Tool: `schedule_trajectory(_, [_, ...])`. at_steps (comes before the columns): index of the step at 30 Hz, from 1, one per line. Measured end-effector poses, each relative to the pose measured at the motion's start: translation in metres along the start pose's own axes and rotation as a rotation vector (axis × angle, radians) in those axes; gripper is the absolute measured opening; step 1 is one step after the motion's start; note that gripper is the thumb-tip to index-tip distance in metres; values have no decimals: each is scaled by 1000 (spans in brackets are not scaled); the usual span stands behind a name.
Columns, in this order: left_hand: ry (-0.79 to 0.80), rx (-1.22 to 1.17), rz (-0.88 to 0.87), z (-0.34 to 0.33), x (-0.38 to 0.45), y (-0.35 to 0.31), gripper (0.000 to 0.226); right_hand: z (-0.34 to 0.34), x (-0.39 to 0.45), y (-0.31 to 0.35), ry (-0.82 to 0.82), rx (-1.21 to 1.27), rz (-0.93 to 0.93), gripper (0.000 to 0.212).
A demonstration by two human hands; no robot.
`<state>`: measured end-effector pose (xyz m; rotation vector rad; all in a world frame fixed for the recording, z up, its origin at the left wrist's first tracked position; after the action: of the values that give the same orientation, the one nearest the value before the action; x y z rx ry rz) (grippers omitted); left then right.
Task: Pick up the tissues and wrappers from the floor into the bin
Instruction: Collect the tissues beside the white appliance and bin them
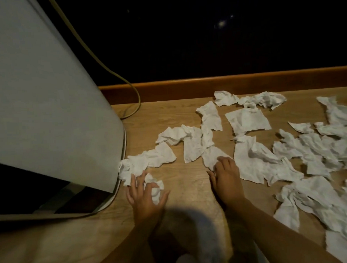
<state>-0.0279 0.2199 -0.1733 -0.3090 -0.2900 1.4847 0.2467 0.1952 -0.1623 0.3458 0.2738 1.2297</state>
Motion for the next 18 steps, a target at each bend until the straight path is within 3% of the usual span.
schedule_trajectory(3, [36,-34,-25,-11,-11,-4,42,3,-24,8,-1,131,44,11])
schedule_trajectory(6, [77,-15,-126,-18,-13,-17,36,-5,-43,9,92,231,19,37])
schedule_trajectory(9, [112,-131,-166,-13,-10,-29,31,-2,-51,24,99,230,180,28])
schedule_trajectory(11, [111,-267,-137,-8,-10,-35,28,2,-49,23,76,268,168,38])
schedule_trajectory(13, [71,-407,-105,1,-6,-38,29,10,-43,22,22,335,115,41])
schedule_trajectory(16, [-36,-505,-39,22,12,-35,17,29,-27,23,-82,434,73,14])
schedule_trajectory(18, [-164,-506,96,39,29,-21,13,39,-14,28,-111,501,37,23])
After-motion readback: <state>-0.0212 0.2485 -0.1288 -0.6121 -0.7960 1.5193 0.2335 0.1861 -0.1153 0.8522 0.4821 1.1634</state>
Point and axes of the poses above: each hand's wrist, its own x-axis towards the middle knuckle, its own z-axis out of the back of the hand, y = z × x, the point moved 9 cm from there along x, towards the middle knuckle, and after that the axes turned 5 degrees about x, right-handed, at the moved point
